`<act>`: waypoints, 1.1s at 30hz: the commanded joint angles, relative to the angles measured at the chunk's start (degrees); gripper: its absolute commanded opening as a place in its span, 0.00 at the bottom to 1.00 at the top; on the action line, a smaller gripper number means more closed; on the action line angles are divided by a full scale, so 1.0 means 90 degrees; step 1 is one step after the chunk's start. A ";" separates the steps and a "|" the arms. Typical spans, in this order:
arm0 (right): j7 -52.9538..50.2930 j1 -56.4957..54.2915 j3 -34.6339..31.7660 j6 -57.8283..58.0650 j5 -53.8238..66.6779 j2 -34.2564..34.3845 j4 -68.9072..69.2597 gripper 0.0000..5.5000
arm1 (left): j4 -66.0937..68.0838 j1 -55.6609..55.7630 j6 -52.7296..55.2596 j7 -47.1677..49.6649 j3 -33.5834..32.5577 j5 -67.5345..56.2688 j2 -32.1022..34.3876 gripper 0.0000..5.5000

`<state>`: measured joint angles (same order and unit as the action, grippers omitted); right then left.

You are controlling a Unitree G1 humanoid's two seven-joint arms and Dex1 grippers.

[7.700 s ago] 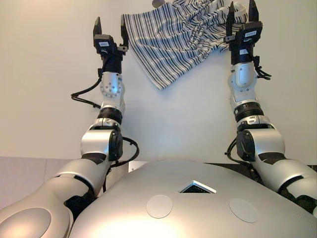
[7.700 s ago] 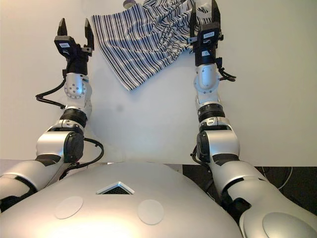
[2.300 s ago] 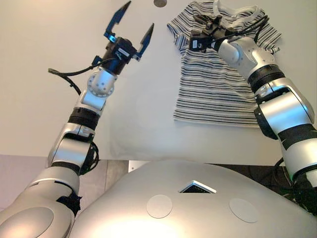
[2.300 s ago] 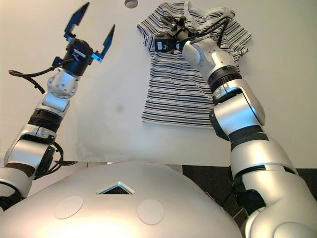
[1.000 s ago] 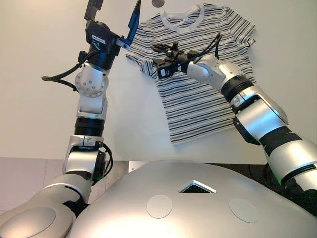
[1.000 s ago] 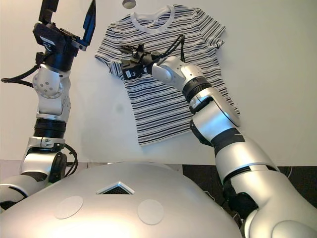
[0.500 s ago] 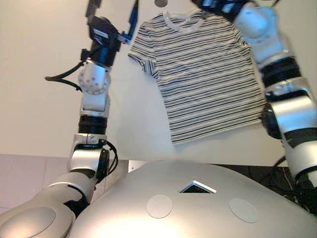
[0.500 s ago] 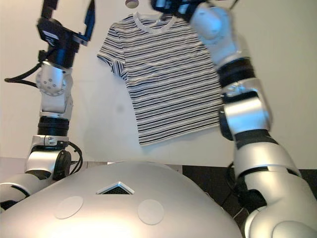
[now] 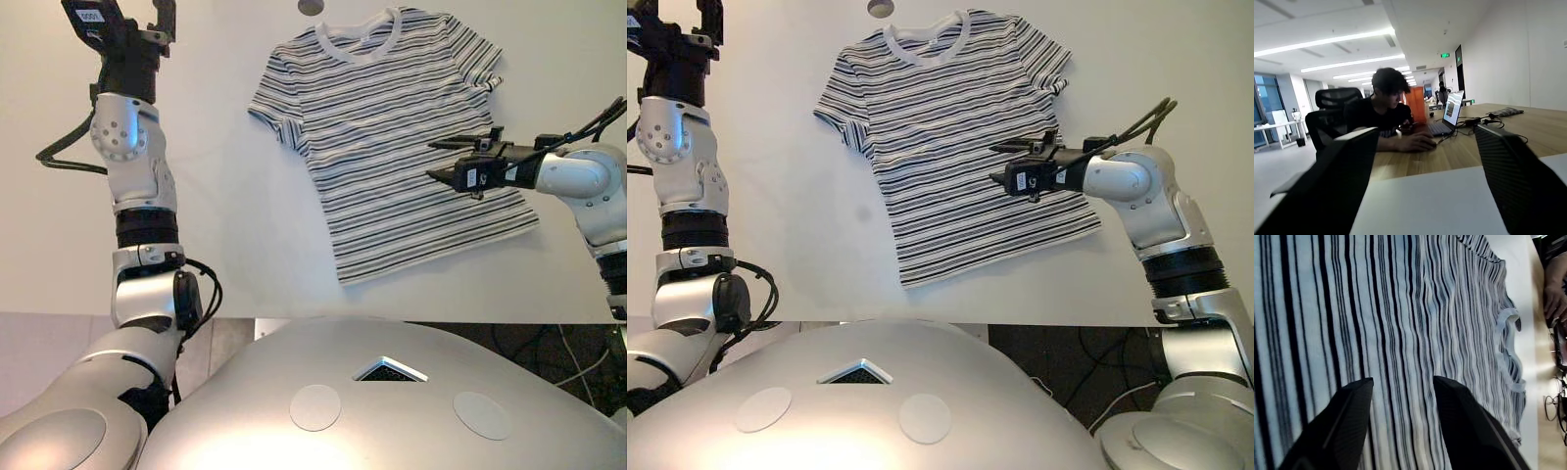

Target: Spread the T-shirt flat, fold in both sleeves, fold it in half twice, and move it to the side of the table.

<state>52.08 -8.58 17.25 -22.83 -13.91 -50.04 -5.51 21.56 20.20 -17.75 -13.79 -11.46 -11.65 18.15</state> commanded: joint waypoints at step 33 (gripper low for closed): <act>0.0682 0.1319 -0.1032 0.0699 0.1068 -0.0494 0.2437 0.42 | 0.0232 -0.0138 0.5132 -0.2129 0.0671 -0.0717 0.0230 0.65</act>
<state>58.17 2.16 8.72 -15.95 -4.33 -53.48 15.46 23.85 19.13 26.22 -32.65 -6.13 -17.52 21.15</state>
